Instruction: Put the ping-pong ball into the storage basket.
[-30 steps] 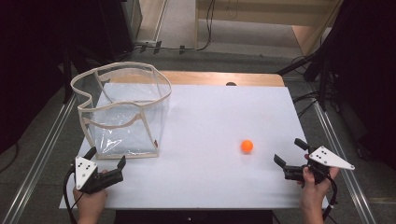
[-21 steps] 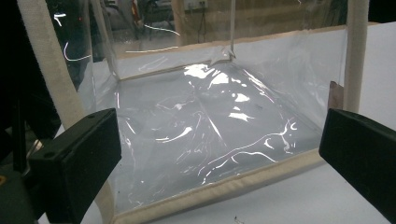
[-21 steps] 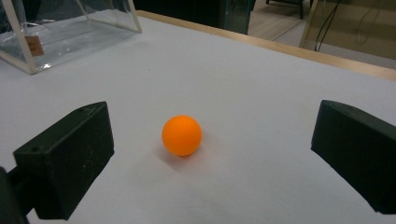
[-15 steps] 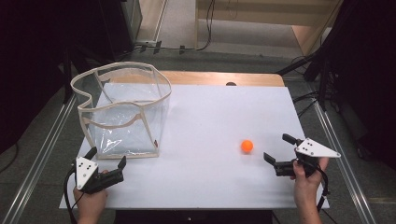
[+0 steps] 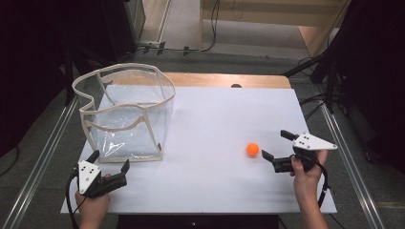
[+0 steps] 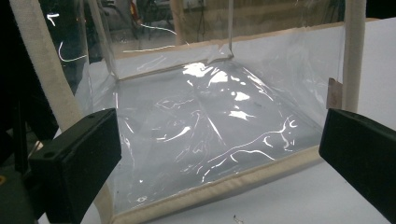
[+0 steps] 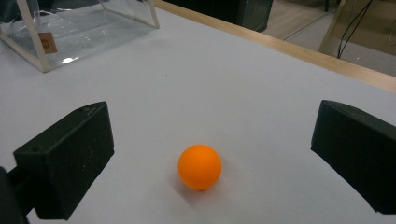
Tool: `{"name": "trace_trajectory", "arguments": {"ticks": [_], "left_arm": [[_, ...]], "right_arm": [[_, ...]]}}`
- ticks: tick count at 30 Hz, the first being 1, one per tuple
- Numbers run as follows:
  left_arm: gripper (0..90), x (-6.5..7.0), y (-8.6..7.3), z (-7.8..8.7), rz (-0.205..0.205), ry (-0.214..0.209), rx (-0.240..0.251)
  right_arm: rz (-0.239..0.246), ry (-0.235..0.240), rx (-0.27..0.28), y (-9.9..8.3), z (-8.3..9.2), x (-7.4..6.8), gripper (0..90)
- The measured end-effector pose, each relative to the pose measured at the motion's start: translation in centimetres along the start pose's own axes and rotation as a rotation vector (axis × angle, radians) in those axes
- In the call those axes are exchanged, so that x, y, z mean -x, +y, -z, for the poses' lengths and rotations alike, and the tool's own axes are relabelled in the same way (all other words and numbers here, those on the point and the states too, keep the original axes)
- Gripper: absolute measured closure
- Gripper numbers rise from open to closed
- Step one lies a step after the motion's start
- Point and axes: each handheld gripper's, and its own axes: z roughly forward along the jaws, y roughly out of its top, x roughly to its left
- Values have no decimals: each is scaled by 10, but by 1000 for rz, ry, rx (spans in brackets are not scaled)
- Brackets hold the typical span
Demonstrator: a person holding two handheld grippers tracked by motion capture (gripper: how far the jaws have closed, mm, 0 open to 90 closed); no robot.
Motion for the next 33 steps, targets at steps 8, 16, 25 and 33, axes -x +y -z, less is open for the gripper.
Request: {"name": "trace_trajectory", "arguments": {"ticks": [8,16,25,33], "left_arm": [[0,0,0,0,-6,0,-4],[0,0,0,0,-6,0,-4],[0,0,0,0,-7,0,-4],[0,1,0,0,-6,0,-4]], "right_arm": [[19,45,-45,16,-17,0,0],[48,53,-94,28,-30,-1,0],[55,55,-138,38,-38,2,0],[72,48,-227,42,-48,4,0]]}}
